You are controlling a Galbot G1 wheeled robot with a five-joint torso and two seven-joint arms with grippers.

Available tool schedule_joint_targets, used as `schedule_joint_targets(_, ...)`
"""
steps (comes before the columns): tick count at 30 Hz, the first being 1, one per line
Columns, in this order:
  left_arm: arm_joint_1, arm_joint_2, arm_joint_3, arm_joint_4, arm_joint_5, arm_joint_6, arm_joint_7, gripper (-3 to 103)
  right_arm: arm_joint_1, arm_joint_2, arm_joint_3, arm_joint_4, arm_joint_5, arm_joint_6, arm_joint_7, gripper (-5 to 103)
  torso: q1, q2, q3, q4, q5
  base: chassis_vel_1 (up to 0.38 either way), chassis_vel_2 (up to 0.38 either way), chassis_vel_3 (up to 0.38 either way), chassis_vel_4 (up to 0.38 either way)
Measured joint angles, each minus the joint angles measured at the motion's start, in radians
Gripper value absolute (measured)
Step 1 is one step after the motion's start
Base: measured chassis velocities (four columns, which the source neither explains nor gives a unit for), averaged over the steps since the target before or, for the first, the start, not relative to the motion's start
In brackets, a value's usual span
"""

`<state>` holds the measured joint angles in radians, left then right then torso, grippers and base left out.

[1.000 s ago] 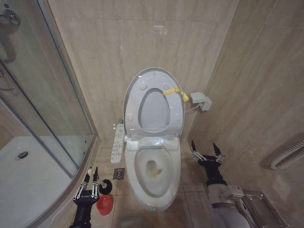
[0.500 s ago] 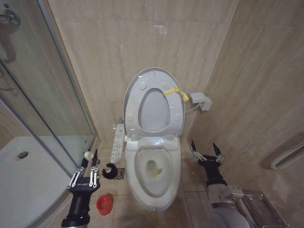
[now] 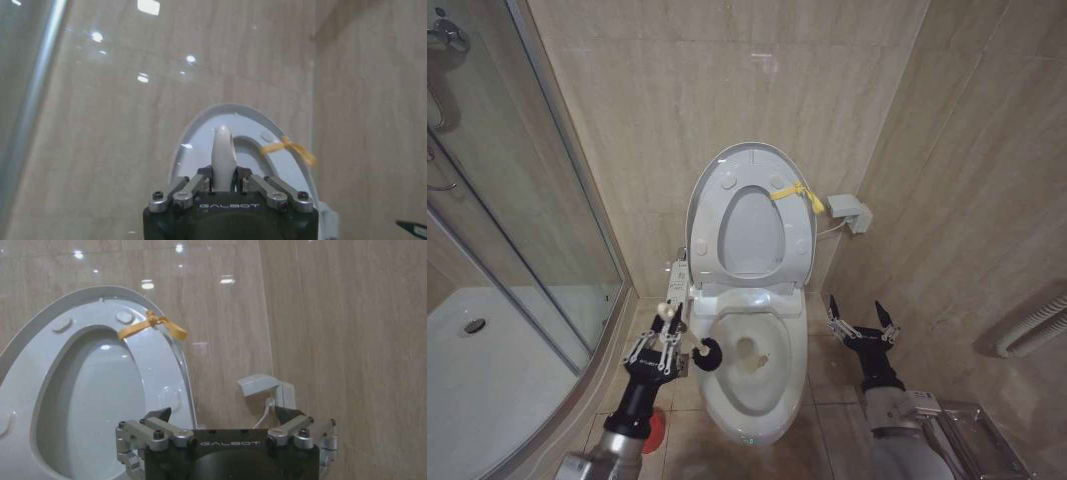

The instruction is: Open the toilet lid, clean the toilet bowl with a toilet brush, close the toilet lid, and flush.

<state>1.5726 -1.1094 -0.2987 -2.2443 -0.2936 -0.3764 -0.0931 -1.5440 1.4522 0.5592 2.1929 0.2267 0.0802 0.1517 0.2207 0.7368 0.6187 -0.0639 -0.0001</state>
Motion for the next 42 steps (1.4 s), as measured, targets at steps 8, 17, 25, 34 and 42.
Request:
schedule_joint_targets(8, -0.231, 0.089, 0.104, 0.145, -0.124, 0.001, 0.007, 22, 0.000, 0.000, 0.000, 0.000, 0.000, 0.000, 0.000, 100, 0.000, 0.000, 0.000, -0.0001, 0.0000, 0.000, 0.000, 0.000, 0.000)
schedule_joint_targets(17, -0.422, 0.090, 0.294, 0.292, -0.195, 0.013, 0.012, 22, 0.000, 0.000, 0.000, 0.000, 0.000, 0.000, 0.000, 100, 0.000, 0.000, 0.000, 0.0001, 0.0001, 0.000, 0.000, 0.000, 0.000)
schedule_joint_targets(25, -0.593, 0.024, 0.415, 0.502, -0.155, 0.008, 0.012, 22, 0.000, 0.000, 0.000, 0.000, 0.000, 0.000, 0.000, 100, 0.000, 0.000, 0.000, 0.0000, 0.0003, 0.000, 0.000, 0.000, 0.000)
schedule_joint_targets(34, -0.725, -0.042, 0.539, 0.703, -0.084, -0.015, 0.012, 22, 0.000, 0.000, 0.000, 0.000, 0.000, 0.000, 0.000, 100, 0.000, 0.000, 0.000, 0.0000, 0.0004, 0.000, 0.000, 0.000, 0.000)
schedule_joint_targets(42, -0.804, -0.112, 0.638, 0.884, -0.038, -0.071, 0.018, 22, 0.000, 0.000, 0.000, 0.000, 0.000, 0.000, 0.000, 100, 0.000, 0.000, 0.000, -0.0001, 0.0004, 0.000, 0.000, 0.000, 0.000)
